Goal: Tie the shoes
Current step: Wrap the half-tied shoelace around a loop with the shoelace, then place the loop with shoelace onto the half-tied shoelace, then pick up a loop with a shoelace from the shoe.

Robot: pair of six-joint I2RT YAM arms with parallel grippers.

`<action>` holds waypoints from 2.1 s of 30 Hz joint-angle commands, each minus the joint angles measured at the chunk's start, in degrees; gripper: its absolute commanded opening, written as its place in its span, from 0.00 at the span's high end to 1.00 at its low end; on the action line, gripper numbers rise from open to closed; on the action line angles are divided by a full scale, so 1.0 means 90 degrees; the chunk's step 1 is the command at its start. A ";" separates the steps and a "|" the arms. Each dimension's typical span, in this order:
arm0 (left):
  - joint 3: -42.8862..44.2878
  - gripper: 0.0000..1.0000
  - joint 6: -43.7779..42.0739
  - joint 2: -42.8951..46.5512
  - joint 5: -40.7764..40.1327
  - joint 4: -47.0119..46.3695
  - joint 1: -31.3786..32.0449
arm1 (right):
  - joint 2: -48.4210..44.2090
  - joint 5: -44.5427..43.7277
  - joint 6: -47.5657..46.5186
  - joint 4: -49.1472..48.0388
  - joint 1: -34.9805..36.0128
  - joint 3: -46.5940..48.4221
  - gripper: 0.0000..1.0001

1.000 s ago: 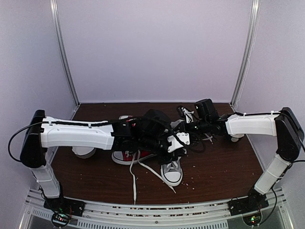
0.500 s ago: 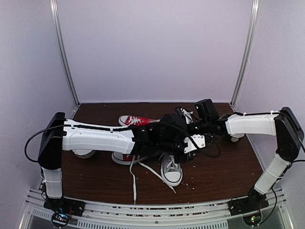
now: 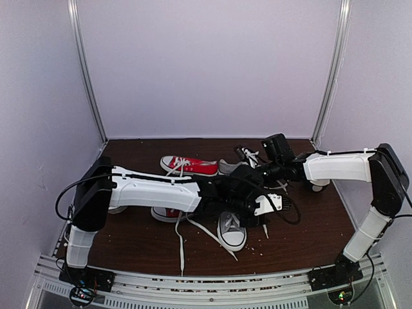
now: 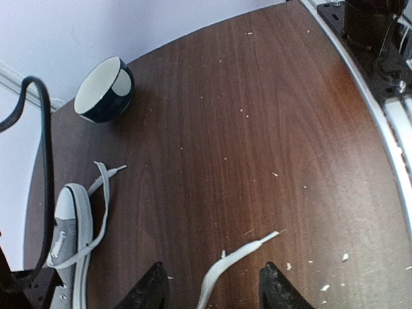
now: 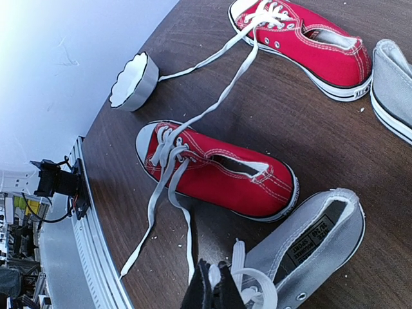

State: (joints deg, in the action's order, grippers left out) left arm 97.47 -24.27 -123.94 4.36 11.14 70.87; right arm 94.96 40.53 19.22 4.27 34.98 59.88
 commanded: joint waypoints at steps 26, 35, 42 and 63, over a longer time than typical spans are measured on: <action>-0.5011 0.49 0.3833 0.1408 0.1874 -0.7353 -0.2025 | 0.0128 0.0291 0.0584 -0.0910 0.0058 -0.0108 1.00; -0.4762 0.53 0.3506 0.1261 0.1475 -0.6445 -0.2025 | 0.0137 0.0167 0.0316 -0.0388 0.0071 0.0098 0.73; -0.4413 0.45 0.3436 0.1122 0.1625 -0.5999 -0.2034 | 0.0090 -0.0208 -0.0287 0.0996 0.0042 0.0894 0.62; -0.5254 0.40 0.3627 0.1061 0.1993 -0.7202 -0.2328 | 0.0707 -0.0255 -0.0340 0.2302 -0.0073 0.1065 0.58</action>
State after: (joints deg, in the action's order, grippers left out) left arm 50.76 8.01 -113.21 19.86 -48.90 50.72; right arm 98.50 37.08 16.67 23.55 33.76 67.92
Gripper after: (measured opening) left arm 0.607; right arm 0.437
